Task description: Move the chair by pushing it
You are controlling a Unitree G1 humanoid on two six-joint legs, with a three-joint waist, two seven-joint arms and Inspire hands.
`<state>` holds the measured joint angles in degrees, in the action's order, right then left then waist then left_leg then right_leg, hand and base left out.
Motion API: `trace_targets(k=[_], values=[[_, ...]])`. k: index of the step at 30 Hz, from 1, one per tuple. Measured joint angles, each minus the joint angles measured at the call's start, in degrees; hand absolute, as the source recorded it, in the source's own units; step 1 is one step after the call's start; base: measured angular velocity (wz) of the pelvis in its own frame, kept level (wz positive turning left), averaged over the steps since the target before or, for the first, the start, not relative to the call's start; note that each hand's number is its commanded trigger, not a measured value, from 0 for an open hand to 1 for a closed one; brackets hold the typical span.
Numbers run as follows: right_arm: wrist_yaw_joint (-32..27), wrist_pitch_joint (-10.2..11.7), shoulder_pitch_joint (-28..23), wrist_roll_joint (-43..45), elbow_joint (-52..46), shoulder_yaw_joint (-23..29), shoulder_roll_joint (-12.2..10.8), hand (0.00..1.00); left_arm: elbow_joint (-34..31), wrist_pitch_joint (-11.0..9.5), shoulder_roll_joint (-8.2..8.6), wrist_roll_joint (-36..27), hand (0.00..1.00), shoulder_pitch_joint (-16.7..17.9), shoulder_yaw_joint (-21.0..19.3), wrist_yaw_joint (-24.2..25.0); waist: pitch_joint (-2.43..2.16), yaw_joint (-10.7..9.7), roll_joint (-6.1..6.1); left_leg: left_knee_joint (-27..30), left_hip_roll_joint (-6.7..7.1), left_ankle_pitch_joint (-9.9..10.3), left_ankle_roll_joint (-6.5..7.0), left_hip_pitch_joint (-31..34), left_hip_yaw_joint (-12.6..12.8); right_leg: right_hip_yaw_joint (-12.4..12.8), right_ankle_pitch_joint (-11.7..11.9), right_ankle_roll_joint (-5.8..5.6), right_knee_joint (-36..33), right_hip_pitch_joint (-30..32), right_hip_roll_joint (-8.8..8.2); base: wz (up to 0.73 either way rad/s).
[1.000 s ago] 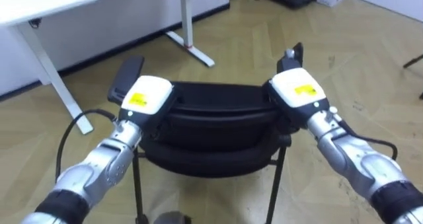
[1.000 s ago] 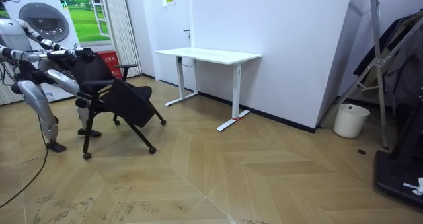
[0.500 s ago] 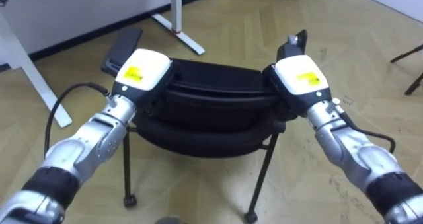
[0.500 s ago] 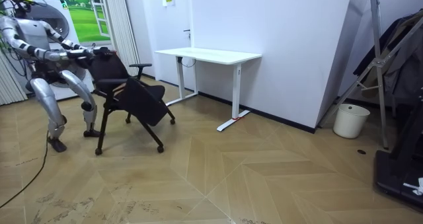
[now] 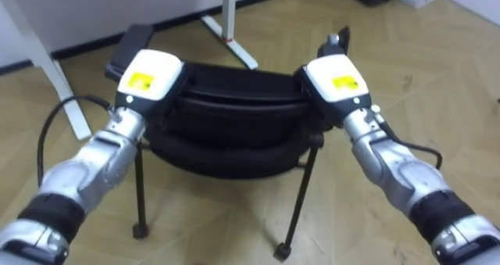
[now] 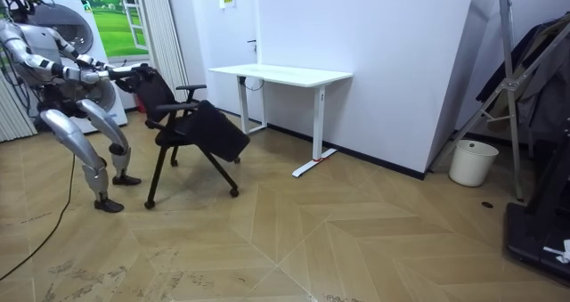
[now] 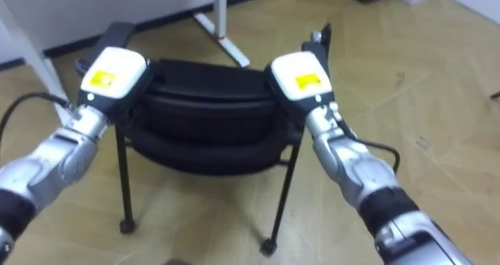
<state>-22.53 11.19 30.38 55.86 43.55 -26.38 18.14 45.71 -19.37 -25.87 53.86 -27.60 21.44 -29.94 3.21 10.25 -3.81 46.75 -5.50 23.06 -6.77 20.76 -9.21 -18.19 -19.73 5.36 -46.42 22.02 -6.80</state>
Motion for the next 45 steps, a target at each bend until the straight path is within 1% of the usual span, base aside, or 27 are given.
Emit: trace_targets(k=[3,5,6,7,8,9,10,11,12,13,15,18,20,23,24,25,26,28,29,30,33,35,36,38,40,43,45], values=[[0.95,0.02,0.46,0.6,-1.19,0.06,0.3,1.0,-0.03,0.05,-0.14,0.0,1.0,0.68,-0.25,-2.02,0.18,0.49,-1.13,0.02,-1.63,-1.1,-1.31,-0.42,1.88,-0.82,-2.13,1.48,-1.34,0.06,0.25,0.14],[1.37,0.14,0.84,0.83,-0.93,0.2,0.3,1.0,0.3,0.49,0.32,0.11,1.0,0.99,-0.29,-3.14,0.31,1.12,-1.34,4.15,-2.94,-2.54,-0.06,0.67,3.4,-1.18,-3.45,2.15,-2.7,-0.06,0.64,0.01],[1.62,0.26,0.94,1.01,-0.94,0.22,0.24,1.0,0.37,0.63,0.28,0.27,1.0,1.06,-0.3,-3.66,0.2,1.98,-1.82,8.55,-3.32,-5.11,1.86,2.91,3.5,-1.18,-4.61,2.76,-3.19,-0.1,0.98,-0.1],[1.8,0.45,1.16,0.46,-1.01,0.11,0.37,1.0,0.29,0.8,0.17,0.14,1.0,0.93,-0.18,-4.22,0.33,2.53,-2.09,16.52,-3.15,-9.79,4.69,6.97,2.84,-1.33,-5.67,3.57,-4.43,-0.03,1.08,-0.15],[2.04,0.5,1.17,0.08,-1.36,0.01,0.43,1.0,0.19,1.12,0.2,0.05,1.0,1.06,0.04,-4.38,0.29,3.15,-2.03,22.96,-2.85,-12.47,5.57,8.95,2.65,-1.34,-6.19,4.65,-5.46,-0.02,1.04,-0.32],[2.83,0.59,1.25,-0.64,-1.45,-0.11,0.43,1.0,-0.12,1.76,0.24,-0.52,1.0,1.5,0.47,-4.56,0.29,4.49,-2.0,39.68,-1.4,-14.86,4.97,12.69,2.78,-0.72,-7.57,6.16,-7.85,-0.44,0.69,-0.29],[3.27,0.73,1.54,-2.03,-0.8,-0.84,0.55,1.0,-0.15,2.36,0.18,-1.19,1.0,1.61,1.34,-4.69,0.33,4.73,-2.17,54.79,1.21,-16.29,4.39,15.8,3.28,-0.52,-8.68,6.54,-9.08,-0.9,0.21,-0.19],[3.51,0.9,1.86,-2.54,0.04,-1.32,0.67,1.0,-0.15,2.78,0.14,-1.77,1.0,1.65,1.92,-4.7,0.36,4.56,-2.32,61.22,2.52,-16.8,4.37,17.24,4.29,-0.38,-8.92,6.59,-9.3,-1.09,-0.27,0.05],[3.95,1.76,2.99,-3.3,1.64,-2.12,0.65,1.0,0.39,3.22,0.24,-2.54,1.0,1.74,2.4,-4.86,0.57,4.65,-2.87,72.01,5.02,-17.25,4.38,19.85,7.08,0.35,-8.97,6.53,-9.18,-1.2,-1.28,-0.05],[4.1,2.39,4.39,-3.3,2.98,-3.07,0.49,1.0,1.19,3.55,0.58,-3.16,1.0,1.78,2.38,-4.98,1.33,5.16,-3.79,78.77,6.87,-17.33,4.52,21.75,9.48,1.33,-8.67,6.11,-8.59,-1.59,-2.24,-0.07],[4.6,3.4,5.29,-3.28,4.4,-3.73,0.71,1.0,2.76,3.6,1.48,-4.29,1.0,2.0,2.43,-5.48,1.47,5.23,-3.81,82.66,8.4,-17.33,4.5,24.92,10.65,2.08,-8.08,6.0,-7.38,-1.75,-2.43,-0.13],[4.59,4.88,5.62,-3.27,4.92,-4.12,1.64,1.0,3.81,3.87,2.61,-5.85,1.0,2.56,3.14,-6.21,1.57,5.62,-2.67,79.25,10.28,-17.27,4.61,29.64,10.93,2.63,-8.04,6.04,-7.28,-2.02,-3.18,-0.08],[4.5,5.31,6.17,-3.23,5.51,-4.65,2.16,1.0,4.96,3.95,3.35,-6.27,1.0,2.46,3.75,-7.43,2.08,5.61,-2.4,72.3,10.86,-17.12,4.85,31.15,11.36,3.18,-8.09,5.9,-7.15,-2.54,-3.81,-0.02],[2.61,5.35,6.31,-3.57,6.04,-6.28,2.69,1.0,5.57,4.04,3.86,-7.05,1.0,2.88,4.5,-8.85,2.2,5.42,-1.51,50.04,9.12,-16.41,5.42,29.83,11.79,2.77,-8.76,4.73,-7.42,-2.91,-3.73,0.09],[1.4,5.32,6.08,-3.7,6.02,-6.26,2.65,1.0,5.26,4.11,3.66,-7.05,1.0,2.97,4.66,-9.69,2.12,4.58,-1.23,38.01,8.43,-16.36,5.48,27.41,11.79,1.62,-9.56,3.96,-7.6,-2.96,-3.57,0.41],[0.1,5.19,5.31,-3.83,5.76,-6.25,2.79,1.0,4.48,4.38,3.51,-7.03,1.0,3.34,4.92,-9.96,1.5,3.77,-0.48,26.9,7.74,-16.36,5.48,24.77,12.05,0.22,-10.28,3.7,-7.76,-3.37,-3.37,0.45],[-0.55,5.12,4.94,-3.91,5.35,-6.25,3.07,1.0,3.95,4.57,3.45,-7.03,1.0,3.4,5.05,-9.98,1.23,3.53,-0.59,22.0,7.11,-16.36,5.48,23.22,12.38,-0.1,-10.56,3.63,-7.92,-3.51,-3.14,0.41],[-3.39,4.3,3.53,-4.02,4.88,-6.33,3.12,1.0,2.25,5.25,2.73,-7.03,1.0,4.04,5.59,-10.04,1.2,2.79,0.26,9.24,5.82,-16.39,5.43,17.16,13.76,-1.13,-11.96,3.22,-8.97,-4.62,-2.77,0.25],[-3.99,4.07,3.02,-3.99,4.77,-6.34,3.12,1.0,1.91,5.48,2.77,-7.03,1.0,4.27,5.76,-9.97,1.31,2.71,0.75,7.46,5.75,-16.36,5.43,15.96,13.86,-1.14,-12.43,2.89,-9.24,-4.86,-2.76,0.19],[-5.02,3.93,2.17,-4.0,4.23,-6.31,3.31,1.0,0.44,6.07,2.71,-7.03,1.0,4.75,5.76,-9.81,0.9,2.54,0.48,5.25,5.71,-16.33,5.43,14.3,13.96,-1.11,-13.22,2.35,-9.7,-5.09,-2.76,0.12],[-5.9,3.9,1.18,-4.06,2.51,-6.25,4.24,1.0,-2.34,6.82,2.25,-7.03,1.0,5.68,5.64,-9.42,0.64,2.91,0.35,3.45,4.73,-14.68,5.57,12.13,14.12,-1.11,-14.4,1.13,-10.1,-4.8,-2.79,0.04],[-6.29,3.62,1.21,-4.27,2.27,-6.24,4.31,1.0,-2.92,7.07,2.21,-7.02,1.0,5.54,5.65,-9.24,0.43,3.08,-0.04,2.17,4.94,-12.46,5.14,10.77,13.97,-1.02,-15.19,-0.36,-10.21,-4.45,-2.88,0.03],[-6.29,3.22,1.13,-4.27,1.96,-6.26,4.37,1.0,-2.97,7.06,1.96,-6.88,1.0,5.74,5.68,-9.24,0.06,3.58,-0.63,0.41,5.42,-11.51,5.6,9.69,14.11,-0.84,-15.49,-1.28,-10.1,-4.59,-3.06,0.0],[-6.3,2.74,1.09,-4.28,1.89,-6.26,4.17,1.0,-2.95,7.05,1.68,-6.31,1.0,5.36,5.66,-9.31,-0.04,4.19,-1.42,-1.09,6.06,-10.43,6.48,8.62,14.02,-0.93,-15.9,-2.83,-9.53,-5.23,-3.14,0.04],[-6.39,2.44,1.13,-4.26,1.69,-6.3,4.1,1.0,-3.2,7.05,1.35,-5.63,1.0,5.26,5.62,-10.04,-0.16,4.65,-1.67,-0.55,6.2,-9.35,7.41,8.63,14.4,-1.5,-16.56,-5.54,-8.94,-6.57,-3.16,0.06],[-7.0,1.57,1.93,-4.59,1.05,-6.66,4.11,1.0,-3.1,7.0,1.25,-5.5,1.0,4.32,5.51,-11.17,-0.13,6.0,-1.2,2.58,6.0,-5.69,8.02,9.12,14.29,-3.4,-15.21,-6.42,-11.48,-6.76,-4.46,-0.06],[-7.0,0.76,2.79,-5.0,0.62,-6.77,3.98,1.0,-3.09,7.02,1.25,-5.02,1.0,3.32,4.98,-11.25,-0.14,6.34,-0.8,5.5,6.26,-3.32,8.25,10.26,13.34,-4.81,-12.59,-4.57,-16.79,-4.99,-5.46,0.11]])
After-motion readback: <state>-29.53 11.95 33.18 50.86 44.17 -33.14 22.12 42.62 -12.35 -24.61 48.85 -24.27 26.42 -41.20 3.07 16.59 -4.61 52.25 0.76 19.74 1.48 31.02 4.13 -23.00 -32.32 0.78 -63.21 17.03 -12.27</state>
